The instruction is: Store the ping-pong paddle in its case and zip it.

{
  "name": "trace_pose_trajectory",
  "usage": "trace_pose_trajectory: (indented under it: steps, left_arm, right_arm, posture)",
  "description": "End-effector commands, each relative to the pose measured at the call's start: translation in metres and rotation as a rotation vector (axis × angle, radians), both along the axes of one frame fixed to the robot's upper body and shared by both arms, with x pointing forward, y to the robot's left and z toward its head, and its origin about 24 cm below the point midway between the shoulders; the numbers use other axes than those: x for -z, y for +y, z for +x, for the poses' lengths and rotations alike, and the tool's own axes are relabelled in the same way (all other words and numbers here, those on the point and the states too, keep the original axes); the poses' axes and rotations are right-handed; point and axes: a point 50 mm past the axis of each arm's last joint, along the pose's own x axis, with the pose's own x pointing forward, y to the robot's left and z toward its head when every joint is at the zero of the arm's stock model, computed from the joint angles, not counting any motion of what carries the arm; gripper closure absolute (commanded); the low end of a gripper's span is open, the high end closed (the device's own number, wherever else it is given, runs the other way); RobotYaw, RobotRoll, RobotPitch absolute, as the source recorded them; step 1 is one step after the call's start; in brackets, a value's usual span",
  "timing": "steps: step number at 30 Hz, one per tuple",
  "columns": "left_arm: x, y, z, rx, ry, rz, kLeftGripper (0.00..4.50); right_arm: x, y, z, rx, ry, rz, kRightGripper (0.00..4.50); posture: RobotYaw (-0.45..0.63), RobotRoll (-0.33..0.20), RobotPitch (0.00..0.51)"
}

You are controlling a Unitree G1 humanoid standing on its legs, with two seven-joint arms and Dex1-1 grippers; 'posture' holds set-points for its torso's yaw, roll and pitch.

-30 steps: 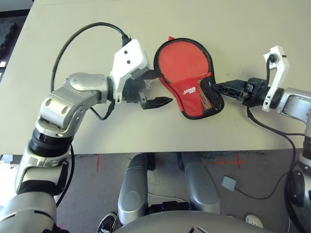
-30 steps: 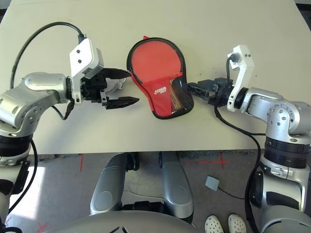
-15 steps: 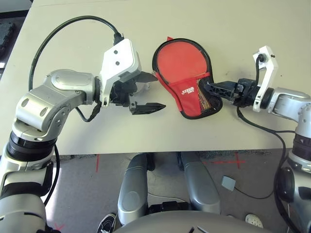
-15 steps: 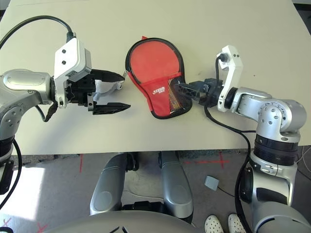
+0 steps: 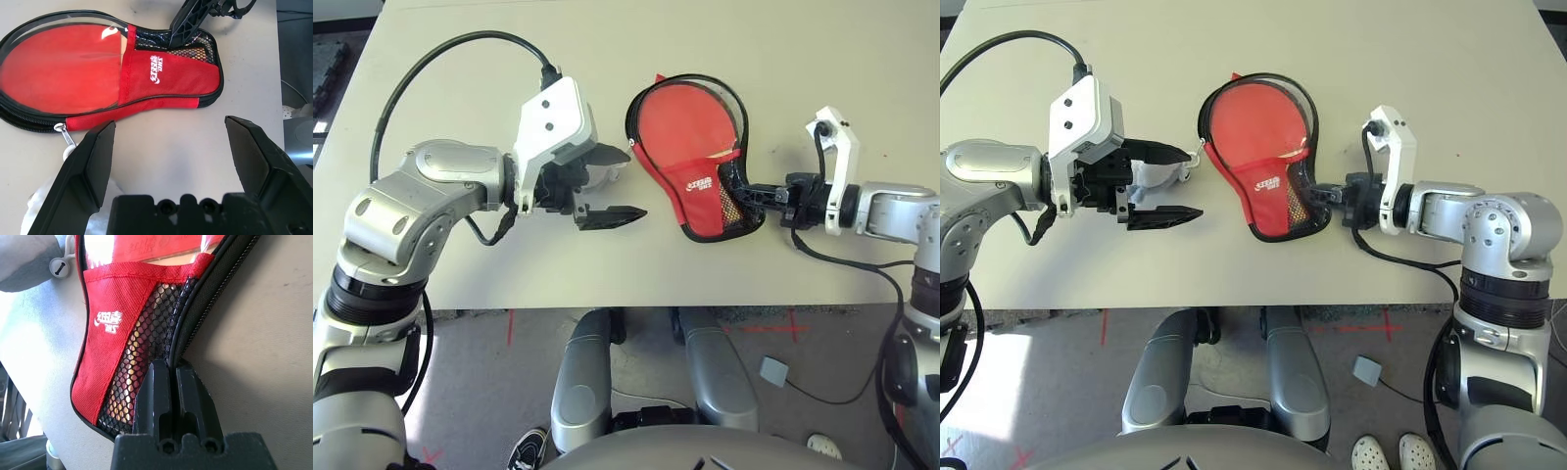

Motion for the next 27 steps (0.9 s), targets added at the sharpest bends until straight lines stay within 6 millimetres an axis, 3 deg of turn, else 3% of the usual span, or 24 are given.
trace_pose_trajectory:
  steps: [1,15,27]
  left_arm:
    - [0.002,0.0,0.0,0.007,-0.003,-0.009,0.0]
    - [0.008,-0.008,0.007,0.047,-0.002,-0.031,0.0]
    - [0.009,-0.01,0.01,0.073,0.001,-0.031,0.0]
  right_arm:
    - [0.013,-0.01,-0.007,0.028,0.102,-0.029,4.48]
    - [0.004,-0.057,-0.037,0.123,0.128,-0.079,4.48]
    - [0.01,-0.076,-0.065,0.131,0.198,-0.085,4.48]
  posture:
    - [0.0,0.0,0.353]
    - [-0.07,0.0,0.344]
    - [-0.11,0.0,0.346]
